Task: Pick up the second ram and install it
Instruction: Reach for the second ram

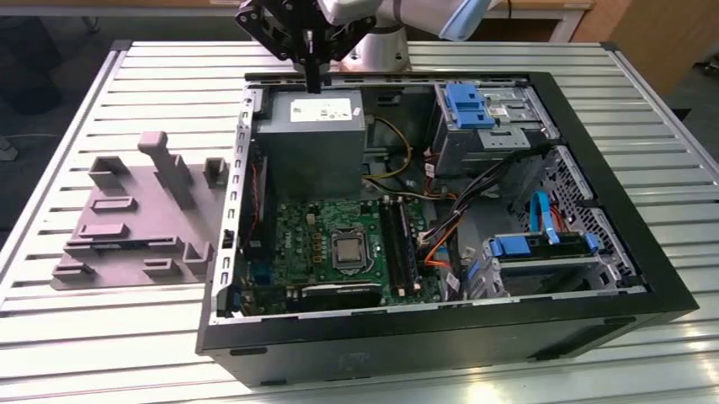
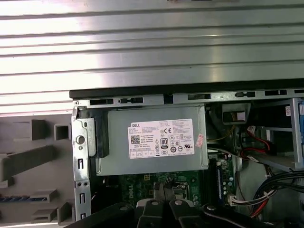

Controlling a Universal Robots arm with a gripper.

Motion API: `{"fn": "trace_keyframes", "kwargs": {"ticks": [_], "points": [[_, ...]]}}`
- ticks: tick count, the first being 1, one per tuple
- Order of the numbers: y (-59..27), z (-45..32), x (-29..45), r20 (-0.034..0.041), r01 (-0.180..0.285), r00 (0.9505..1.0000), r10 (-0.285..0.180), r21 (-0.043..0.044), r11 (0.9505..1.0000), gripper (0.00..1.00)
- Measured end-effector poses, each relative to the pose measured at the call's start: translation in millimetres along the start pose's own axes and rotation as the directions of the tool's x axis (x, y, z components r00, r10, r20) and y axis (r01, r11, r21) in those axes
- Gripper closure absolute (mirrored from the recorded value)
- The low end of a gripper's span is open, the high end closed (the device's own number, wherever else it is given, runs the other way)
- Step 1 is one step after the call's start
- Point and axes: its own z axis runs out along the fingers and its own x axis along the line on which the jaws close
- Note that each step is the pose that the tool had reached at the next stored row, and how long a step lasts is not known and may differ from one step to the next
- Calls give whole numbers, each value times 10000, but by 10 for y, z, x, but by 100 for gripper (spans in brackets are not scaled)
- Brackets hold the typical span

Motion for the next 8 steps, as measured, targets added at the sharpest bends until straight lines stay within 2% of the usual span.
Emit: {"fn": "trace_keyframes", "kwargs": {"ticks": [8], "points": [[-12, -5, 158, -1, 0, 10000, 0, 1, 10000, 89]]}}
